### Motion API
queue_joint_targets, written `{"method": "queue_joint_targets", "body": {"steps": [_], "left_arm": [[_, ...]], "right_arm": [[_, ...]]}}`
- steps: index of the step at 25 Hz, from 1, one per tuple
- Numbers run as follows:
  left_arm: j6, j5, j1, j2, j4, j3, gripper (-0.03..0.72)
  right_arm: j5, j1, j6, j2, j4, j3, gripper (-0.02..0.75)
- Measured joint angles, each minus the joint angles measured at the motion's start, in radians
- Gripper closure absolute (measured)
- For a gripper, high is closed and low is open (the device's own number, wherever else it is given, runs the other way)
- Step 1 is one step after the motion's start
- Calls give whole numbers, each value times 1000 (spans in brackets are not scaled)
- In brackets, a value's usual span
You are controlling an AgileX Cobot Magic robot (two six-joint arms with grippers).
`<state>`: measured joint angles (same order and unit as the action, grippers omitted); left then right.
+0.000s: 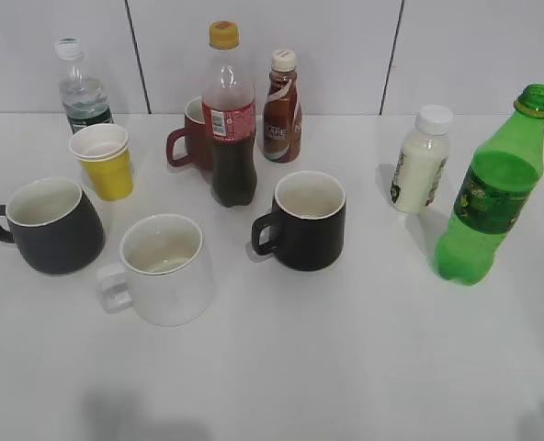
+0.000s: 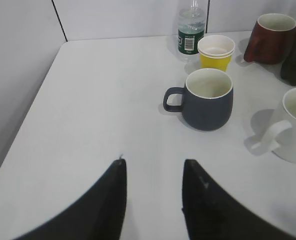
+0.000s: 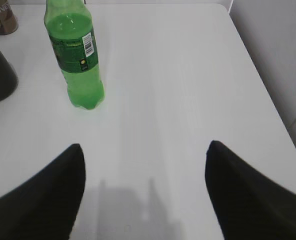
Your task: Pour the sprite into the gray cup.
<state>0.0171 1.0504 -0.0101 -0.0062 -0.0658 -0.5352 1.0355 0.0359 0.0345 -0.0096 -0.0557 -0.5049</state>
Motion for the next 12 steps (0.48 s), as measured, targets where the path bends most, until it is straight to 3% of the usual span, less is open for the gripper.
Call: {"method": "queue_joint_targets", "body": {"steps": [12], "left_arm": [[0, 0, 0, 0, 0, 0, 394]], "right_arm": [[0, 0, 0, 0, 0, 0, 181]]}}
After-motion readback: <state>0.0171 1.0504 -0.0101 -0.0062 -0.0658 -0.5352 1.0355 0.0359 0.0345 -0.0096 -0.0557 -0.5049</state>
